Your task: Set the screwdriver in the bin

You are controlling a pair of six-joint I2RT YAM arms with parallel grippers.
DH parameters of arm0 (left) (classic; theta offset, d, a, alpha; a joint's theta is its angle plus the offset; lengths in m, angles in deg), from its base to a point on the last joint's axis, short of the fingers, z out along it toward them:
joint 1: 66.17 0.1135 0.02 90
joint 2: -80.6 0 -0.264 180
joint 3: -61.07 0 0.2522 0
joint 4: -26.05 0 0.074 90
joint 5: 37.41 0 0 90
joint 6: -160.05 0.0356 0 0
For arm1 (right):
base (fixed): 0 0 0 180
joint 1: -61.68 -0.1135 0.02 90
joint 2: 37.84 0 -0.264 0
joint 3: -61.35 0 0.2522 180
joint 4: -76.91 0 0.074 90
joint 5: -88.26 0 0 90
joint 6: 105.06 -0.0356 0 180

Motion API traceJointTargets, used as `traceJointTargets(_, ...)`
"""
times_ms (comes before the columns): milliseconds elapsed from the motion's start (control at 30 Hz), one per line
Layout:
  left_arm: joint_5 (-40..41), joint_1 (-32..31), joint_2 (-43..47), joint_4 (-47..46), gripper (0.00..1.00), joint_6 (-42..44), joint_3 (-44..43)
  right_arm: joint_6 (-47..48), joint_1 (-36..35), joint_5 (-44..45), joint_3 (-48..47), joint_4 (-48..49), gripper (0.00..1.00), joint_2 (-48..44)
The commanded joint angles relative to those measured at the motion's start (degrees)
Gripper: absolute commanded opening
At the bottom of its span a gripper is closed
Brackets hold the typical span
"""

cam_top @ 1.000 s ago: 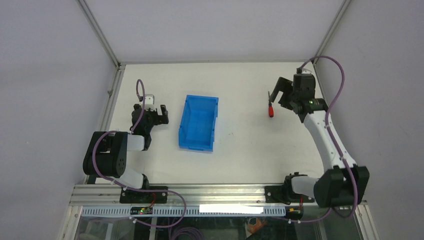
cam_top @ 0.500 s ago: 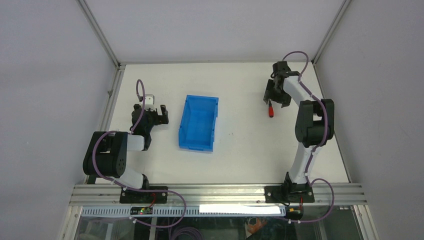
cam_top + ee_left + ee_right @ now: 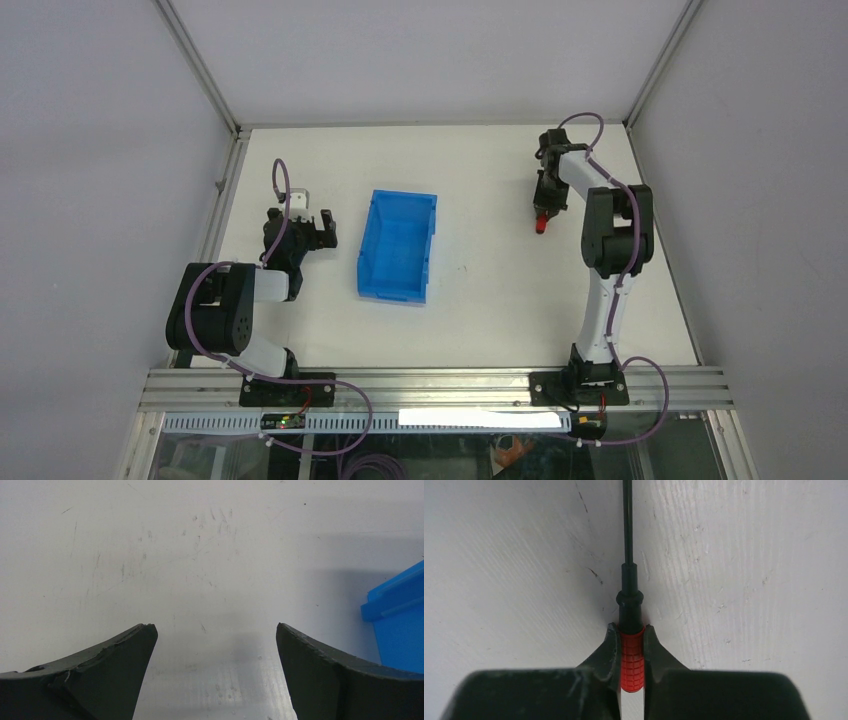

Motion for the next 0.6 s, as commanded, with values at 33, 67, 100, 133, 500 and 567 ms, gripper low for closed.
traceJointTargets(33,-0.22,-0.42,1.23,-1.53,0.99,-1.02,-0.3,-1.62,-0.15,-0.35,-1.69,-4.13,0.0,-4.15)
traceJointTargets(67,-0.23,-0.44,1.22,-1.6,0.99,-1.0,-0.24,-2.22,-0.19,-0.05,-2.31,-5.89,0.0,-5.55)
traceJointTargets(100,-0.25,-0.45,1.24,-1.61,0.99,-1.0,-0.24,-3.16,-0.29,0.38,-2.95,-7.8,0.0,-7.02)
traceJointTargets(133,-0.22,-0.39,1.26,-1.61,0.99,-1.0,-0.28,-3.53,-0.5,0.63,-3.62,-9.69,0.0,-8.63)
traceJointTargets(500,-0.23,-0.39,1.27,-1.61,0.99,-1.02,-0.25,-10.66,-11.21,6.63,-7.28,-22.23,0.0,-26.12)
traceJointTargets(567,-0.25,-0.45,1.22,-1.59,0.99,-1.05,-0.27,-11.11,-16.05,7.34,-8.53,-23.08,0.0,-28.08)
